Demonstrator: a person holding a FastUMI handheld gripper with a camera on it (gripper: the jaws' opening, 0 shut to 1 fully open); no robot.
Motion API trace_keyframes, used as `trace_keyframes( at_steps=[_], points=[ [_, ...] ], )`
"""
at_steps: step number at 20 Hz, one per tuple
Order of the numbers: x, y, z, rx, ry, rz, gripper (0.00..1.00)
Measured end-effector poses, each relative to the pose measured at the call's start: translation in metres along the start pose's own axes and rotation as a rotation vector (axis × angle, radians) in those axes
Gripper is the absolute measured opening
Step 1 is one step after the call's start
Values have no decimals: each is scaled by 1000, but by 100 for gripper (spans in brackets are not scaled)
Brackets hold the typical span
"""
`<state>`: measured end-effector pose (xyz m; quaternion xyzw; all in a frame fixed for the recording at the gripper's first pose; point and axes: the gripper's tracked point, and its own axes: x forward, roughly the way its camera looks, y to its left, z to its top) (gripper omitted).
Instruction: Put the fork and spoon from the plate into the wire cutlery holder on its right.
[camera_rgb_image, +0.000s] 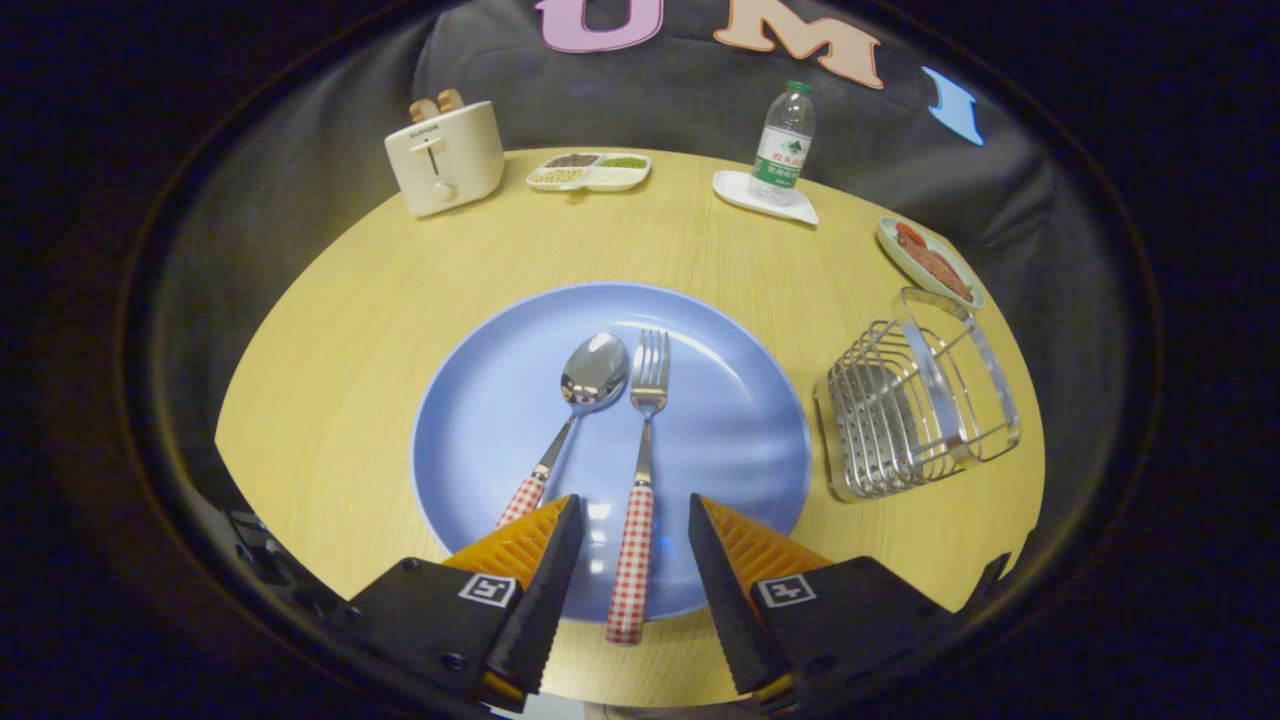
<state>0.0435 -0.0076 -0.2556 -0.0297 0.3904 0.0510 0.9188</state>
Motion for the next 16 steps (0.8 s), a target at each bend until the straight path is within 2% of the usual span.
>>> trace_keyframes(
  at_steps=[4,10,13,15,16],
  points=[
    [1,6,-2,37,-25,36,44],
    [0,6,-3,27,-39,-13,14],
    [-3,9,-5,40,-23,-21,14],
    [-6,9,-5,43,-9,-30,6],
    [-9,9,-4,48,-10,-35,6]
  ],
)
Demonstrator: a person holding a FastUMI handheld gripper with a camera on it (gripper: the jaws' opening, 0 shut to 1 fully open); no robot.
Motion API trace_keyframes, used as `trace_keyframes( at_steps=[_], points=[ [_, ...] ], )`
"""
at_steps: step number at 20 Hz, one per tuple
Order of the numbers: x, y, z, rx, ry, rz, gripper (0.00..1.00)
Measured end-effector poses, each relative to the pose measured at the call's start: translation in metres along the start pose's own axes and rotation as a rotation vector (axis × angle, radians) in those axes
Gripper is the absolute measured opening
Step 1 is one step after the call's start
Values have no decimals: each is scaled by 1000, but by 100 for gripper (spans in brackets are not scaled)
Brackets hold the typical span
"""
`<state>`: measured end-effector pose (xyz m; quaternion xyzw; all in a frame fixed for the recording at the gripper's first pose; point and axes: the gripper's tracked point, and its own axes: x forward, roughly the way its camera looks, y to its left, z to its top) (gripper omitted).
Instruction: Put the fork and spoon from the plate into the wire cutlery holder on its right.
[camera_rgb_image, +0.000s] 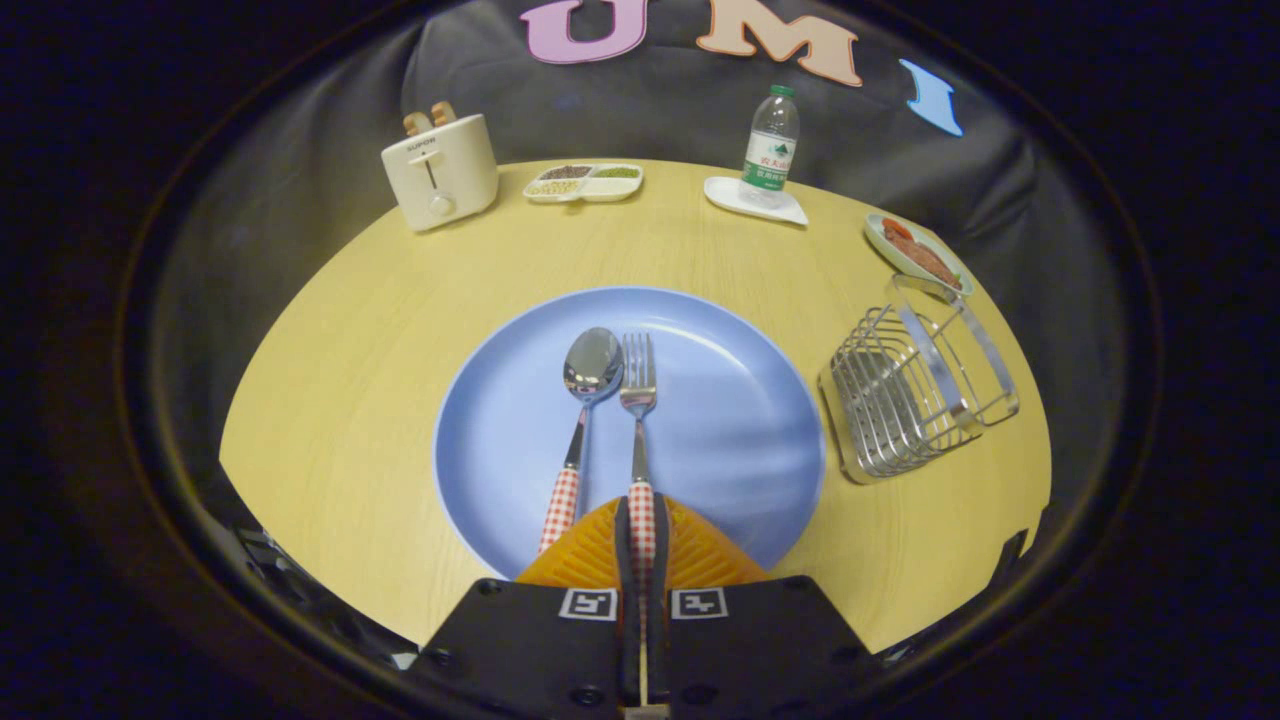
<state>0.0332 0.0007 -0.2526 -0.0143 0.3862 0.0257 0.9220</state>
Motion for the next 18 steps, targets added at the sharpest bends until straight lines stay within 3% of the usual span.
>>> trace_keyframes(
  at_steps=[6,15,18],
  points=[
    [-28,-11,13,116,37,-52,6],
    [-93,-40,53,127,272,-160,6],
    [-116,-52,65,184,354,-172,5]
  ],
)
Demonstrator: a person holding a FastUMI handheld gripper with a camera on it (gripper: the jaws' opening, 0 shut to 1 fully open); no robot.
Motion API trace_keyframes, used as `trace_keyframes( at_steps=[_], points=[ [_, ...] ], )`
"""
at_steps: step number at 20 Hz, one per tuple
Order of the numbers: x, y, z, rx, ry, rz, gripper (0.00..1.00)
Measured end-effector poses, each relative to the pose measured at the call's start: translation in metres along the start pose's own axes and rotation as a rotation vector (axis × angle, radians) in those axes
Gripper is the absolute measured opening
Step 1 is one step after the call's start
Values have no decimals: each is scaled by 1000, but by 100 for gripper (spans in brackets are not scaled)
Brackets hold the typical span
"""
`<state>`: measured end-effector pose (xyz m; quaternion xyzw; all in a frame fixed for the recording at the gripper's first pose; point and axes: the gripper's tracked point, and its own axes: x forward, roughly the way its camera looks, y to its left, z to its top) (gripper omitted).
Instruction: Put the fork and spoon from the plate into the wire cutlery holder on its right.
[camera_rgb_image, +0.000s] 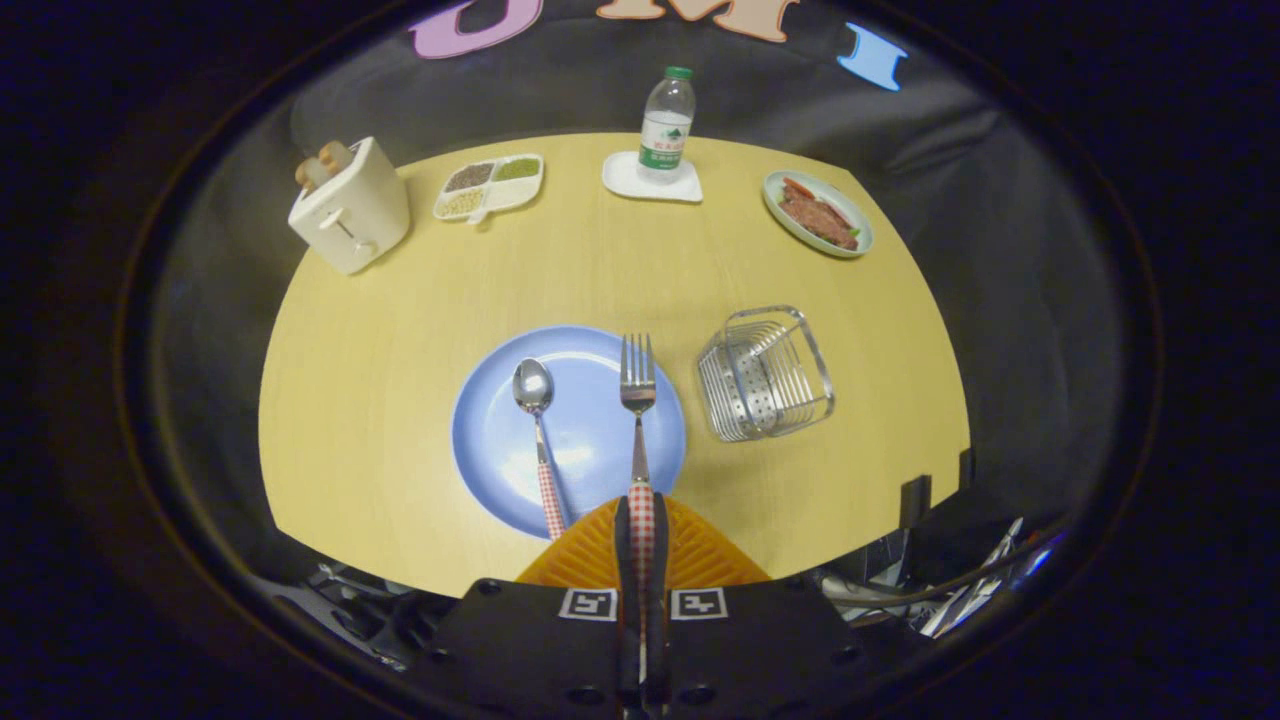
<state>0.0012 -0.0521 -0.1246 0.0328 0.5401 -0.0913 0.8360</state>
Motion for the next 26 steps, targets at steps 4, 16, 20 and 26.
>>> trace_keyframes(
  at_steps=[4,16,20,26],
  points=[
    [-17,-20,10,90,130,20,6],
    [36,-94,34,112,422,-9,6],
    [61,-86,37,101,499,41,7],
    [83,-86,44,68,513,55,14]
  ],
)
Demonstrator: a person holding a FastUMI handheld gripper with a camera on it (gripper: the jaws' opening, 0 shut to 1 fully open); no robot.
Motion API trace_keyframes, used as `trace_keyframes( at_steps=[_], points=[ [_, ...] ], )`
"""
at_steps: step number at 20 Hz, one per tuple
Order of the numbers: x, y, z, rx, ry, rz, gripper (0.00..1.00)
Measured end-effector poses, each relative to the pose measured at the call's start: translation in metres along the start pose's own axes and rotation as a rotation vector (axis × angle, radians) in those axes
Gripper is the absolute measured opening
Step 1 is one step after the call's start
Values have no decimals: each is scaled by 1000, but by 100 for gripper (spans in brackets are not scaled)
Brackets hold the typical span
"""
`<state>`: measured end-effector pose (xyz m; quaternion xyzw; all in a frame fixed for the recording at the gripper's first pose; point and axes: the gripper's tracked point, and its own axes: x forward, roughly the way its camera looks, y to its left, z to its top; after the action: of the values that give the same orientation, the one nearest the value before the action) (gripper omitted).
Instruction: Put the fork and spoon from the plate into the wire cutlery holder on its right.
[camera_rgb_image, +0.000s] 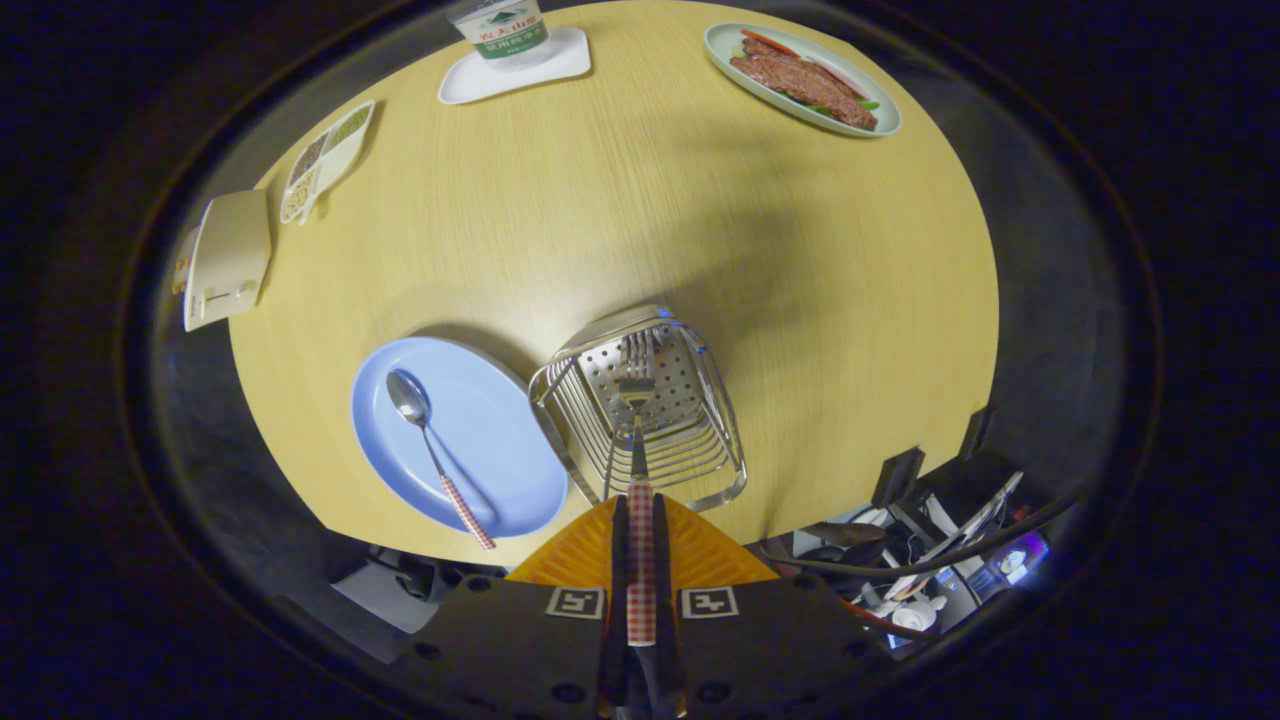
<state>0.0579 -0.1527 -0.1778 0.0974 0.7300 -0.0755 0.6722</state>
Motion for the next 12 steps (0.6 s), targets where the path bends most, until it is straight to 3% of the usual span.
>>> trace_keyframes(
  at_steps=[9,12],
  points=[
    [-36,16,-8,97,-126,30,100],
    [-50,31,-14,96,-193,43,100]
  ],
)
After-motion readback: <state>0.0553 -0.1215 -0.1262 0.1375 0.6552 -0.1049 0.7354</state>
